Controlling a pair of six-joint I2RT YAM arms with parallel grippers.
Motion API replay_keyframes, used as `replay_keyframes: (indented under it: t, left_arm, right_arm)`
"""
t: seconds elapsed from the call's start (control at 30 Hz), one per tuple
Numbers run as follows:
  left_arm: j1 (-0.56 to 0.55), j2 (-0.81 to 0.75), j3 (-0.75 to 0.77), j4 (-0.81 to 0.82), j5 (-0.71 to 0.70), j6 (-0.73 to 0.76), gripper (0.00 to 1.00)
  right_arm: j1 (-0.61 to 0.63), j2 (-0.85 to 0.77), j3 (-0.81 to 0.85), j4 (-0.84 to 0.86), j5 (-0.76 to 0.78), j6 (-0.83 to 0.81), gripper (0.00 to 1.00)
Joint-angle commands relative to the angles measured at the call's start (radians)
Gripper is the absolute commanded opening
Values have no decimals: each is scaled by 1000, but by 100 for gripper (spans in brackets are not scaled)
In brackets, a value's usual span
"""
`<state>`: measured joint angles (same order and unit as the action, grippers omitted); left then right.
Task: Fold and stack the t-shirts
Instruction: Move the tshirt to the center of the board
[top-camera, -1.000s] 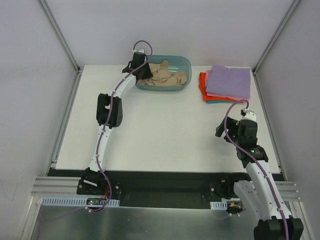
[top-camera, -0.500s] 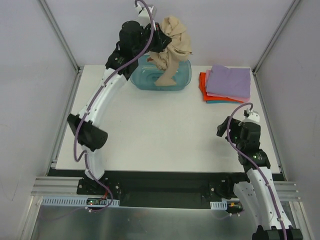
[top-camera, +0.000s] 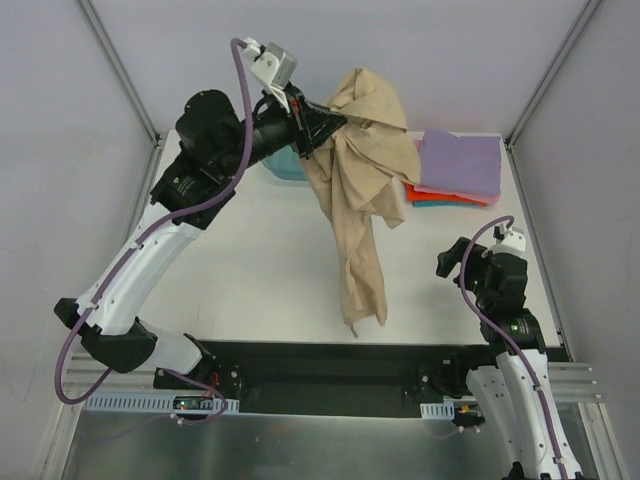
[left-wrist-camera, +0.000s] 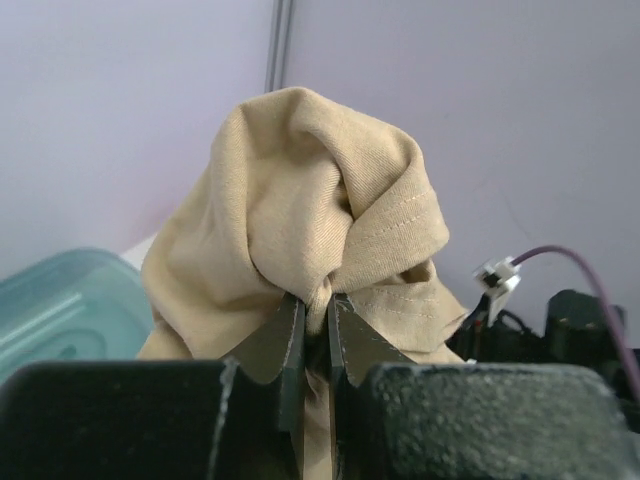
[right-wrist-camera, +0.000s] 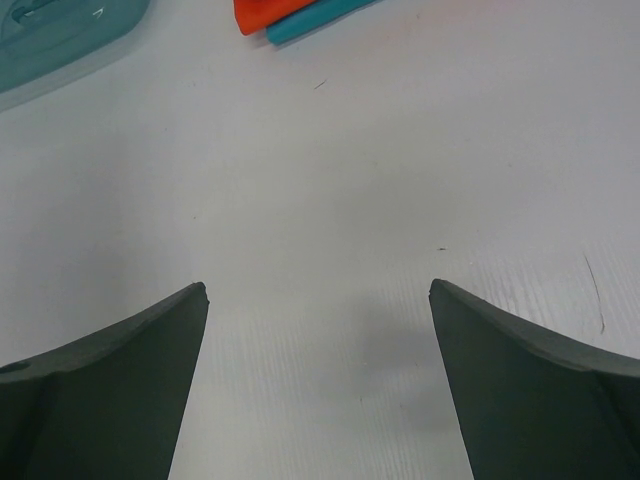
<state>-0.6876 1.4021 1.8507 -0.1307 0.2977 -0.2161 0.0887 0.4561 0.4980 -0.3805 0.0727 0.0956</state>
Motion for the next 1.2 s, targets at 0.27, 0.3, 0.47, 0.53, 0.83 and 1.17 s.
replay_keyframes:
  t: [0.27, 0.3, 0.47, 0.53, 0.83, 1.17]
  left_arm:
    - [-13, 66, -375, 86, -69, -95, 0]
    - [-21, 93, -387, 88, -46, -117, 0]
    - [-107, 366, -331, 97, -6, -226, 0]
    - [-130, 478, -282, 97, 47, -253, 0]
    - [-151, 392, -345, 71, -14, -235, 99]
    - [-142, -207, -1013, -294, -629, -526, 99]
  right_arm:
    - [5, -16, 33, -38, 27, 6, 97]
    - [3, -7, 37, -43, 32, 6, 97]
    - [3, 39, 50, -60, 47, 15, 97]
    - [5, 52, 50, -57, 48, 13, 97]
    - [3, 73, 50, -61, 58, 15, 97]
    - [3, 119, 45, -32, 22, 21, 97]
